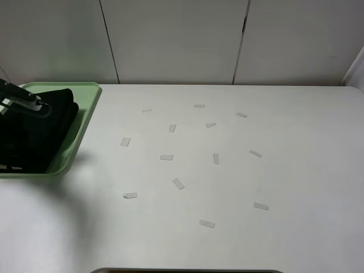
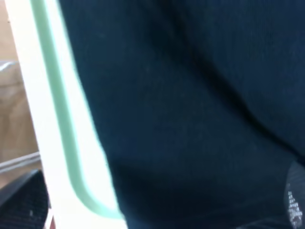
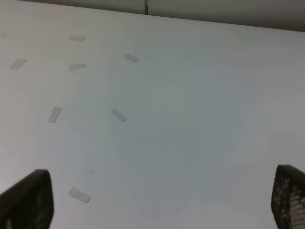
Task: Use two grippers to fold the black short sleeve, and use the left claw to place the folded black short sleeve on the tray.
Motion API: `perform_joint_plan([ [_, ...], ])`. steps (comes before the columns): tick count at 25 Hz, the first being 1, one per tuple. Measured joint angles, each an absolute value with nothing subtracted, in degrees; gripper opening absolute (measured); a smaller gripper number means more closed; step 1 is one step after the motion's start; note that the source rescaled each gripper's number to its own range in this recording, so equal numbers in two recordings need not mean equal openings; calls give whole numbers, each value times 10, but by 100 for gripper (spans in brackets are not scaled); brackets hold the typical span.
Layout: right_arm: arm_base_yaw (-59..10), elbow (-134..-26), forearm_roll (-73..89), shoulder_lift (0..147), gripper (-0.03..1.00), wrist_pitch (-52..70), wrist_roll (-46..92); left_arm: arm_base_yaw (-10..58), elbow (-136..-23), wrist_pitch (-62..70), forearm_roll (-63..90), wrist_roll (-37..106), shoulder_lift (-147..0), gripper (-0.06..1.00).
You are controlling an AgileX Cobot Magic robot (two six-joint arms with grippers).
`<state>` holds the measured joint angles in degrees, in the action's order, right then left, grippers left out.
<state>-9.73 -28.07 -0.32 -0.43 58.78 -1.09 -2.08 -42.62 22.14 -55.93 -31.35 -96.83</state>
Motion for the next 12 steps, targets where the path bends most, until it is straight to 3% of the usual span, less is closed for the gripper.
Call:
perform_joint_plan([
  [7, -97, -281, -3, -4, 100, 588, -11, -21, -433, 223, -532, -298, -823, 100],
  [12, -97, -281, -3, -4, 100, 588, -11, -21, -434, 245, -435, -206, -700, 100],
])
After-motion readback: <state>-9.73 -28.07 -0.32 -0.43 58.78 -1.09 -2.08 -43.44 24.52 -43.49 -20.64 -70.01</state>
